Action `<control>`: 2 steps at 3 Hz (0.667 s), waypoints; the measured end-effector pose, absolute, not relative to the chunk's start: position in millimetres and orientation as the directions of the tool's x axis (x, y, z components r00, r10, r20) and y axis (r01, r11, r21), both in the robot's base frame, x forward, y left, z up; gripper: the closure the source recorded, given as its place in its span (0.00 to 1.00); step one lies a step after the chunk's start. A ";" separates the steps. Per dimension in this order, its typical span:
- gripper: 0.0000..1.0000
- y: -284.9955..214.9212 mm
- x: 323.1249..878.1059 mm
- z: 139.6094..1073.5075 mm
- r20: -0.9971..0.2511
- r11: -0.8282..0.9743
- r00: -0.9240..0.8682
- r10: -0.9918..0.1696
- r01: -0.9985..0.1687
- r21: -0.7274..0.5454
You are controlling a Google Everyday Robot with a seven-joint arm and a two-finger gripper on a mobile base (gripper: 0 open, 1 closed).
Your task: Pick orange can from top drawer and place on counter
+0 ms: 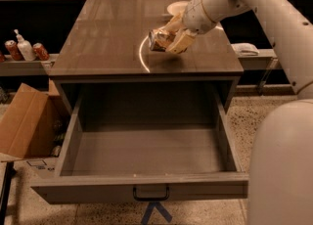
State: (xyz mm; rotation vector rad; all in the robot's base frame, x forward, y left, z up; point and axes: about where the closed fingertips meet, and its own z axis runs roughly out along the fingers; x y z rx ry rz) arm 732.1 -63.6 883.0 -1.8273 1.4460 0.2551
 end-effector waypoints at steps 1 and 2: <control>0.34 -66.7 747.6 878.2 -0.585 -0.041 0.306 -0.751 -0.906 -0.421; 0.11 -68.6 757.7 875.6 -0.585 -0.033 0.290 -0.757 -0.912 -0.409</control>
Offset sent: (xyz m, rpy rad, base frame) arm 0.0445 -0.0168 0.0002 -0.0242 0.0460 -0.0514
